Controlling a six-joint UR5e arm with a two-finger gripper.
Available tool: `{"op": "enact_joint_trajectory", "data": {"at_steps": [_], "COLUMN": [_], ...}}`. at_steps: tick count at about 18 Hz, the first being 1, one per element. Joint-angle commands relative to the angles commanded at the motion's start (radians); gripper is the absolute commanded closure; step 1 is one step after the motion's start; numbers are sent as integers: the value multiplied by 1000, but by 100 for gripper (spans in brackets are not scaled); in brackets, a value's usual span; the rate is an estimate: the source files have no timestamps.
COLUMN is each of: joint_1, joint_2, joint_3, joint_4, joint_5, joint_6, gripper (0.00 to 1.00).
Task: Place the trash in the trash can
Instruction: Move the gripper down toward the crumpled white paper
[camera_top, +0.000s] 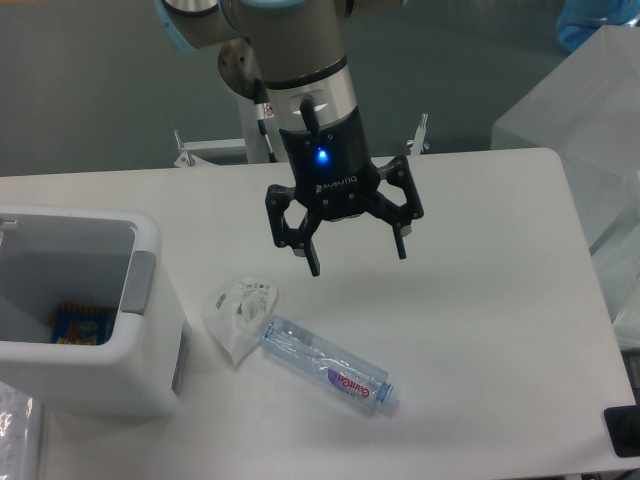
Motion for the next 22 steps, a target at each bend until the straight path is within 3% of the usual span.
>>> {"op": "enact_joint_trajectory", "data": {"at_steps": [4,7,11,13,19,22], "joint_1": [-2,-2,-5,-6,-50,-80], "joint_2": [2,11,20,37,57,57], "joint_3": [-5,-63,-190,-254,-365,-422], "joint_4": [-2,14,173,212,204,203], "joint_5": [2,35,34,37,37,37], "joint_6": [0,0,-6,-2,5,84], "gripper": [0,0,0,0,0,0]}}
